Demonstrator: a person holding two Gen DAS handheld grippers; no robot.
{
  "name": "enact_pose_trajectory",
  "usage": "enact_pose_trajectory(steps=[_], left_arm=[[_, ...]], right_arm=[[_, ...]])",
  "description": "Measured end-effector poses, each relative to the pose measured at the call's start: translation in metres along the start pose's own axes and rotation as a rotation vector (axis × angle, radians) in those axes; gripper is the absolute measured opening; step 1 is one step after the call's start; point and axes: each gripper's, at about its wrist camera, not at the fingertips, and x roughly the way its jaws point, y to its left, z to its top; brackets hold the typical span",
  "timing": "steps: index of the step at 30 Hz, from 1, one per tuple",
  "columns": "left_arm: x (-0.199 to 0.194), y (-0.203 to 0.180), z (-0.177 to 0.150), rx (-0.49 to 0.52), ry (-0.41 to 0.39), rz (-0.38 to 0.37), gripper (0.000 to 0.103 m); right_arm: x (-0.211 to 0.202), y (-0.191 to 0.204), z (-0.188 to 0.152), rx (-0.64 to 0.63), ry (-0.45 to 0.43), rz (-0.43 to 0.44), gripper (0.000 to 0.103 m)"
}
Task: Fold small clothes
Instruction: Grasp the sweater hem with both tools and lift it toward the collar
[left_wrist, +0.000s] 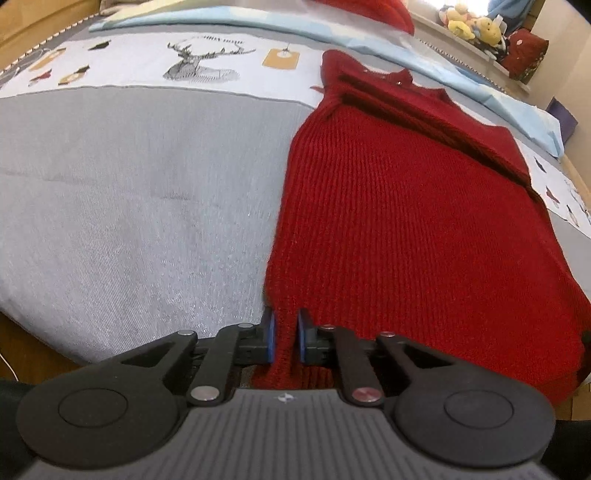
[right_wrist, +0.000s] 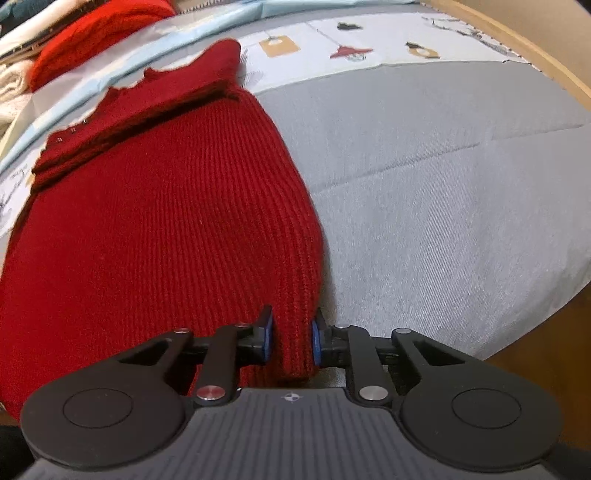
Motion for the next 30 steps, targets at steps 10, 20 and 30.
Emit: enact_pose_trajectory(steps=[10,20,30], left_arm=[[-0.067,0.005,0.023,-0.037,-0.08,-0.164,0.008],[-0.187,0.02,0.016,0.058,-0.162,-0.29,0.005],[-0.14,0.036,0.085,0.006,-0.103,-0.31,0.005]], right_arm=[[-0.067,0.013,0.011,-0.074,-0.207,0.128,0.017],[-0.153,0.012,0.008,-0.088,-0.232,0.267,0.015],[-0.173,-0.022,0.045,0.044,-0.211,0.344,0.015]])
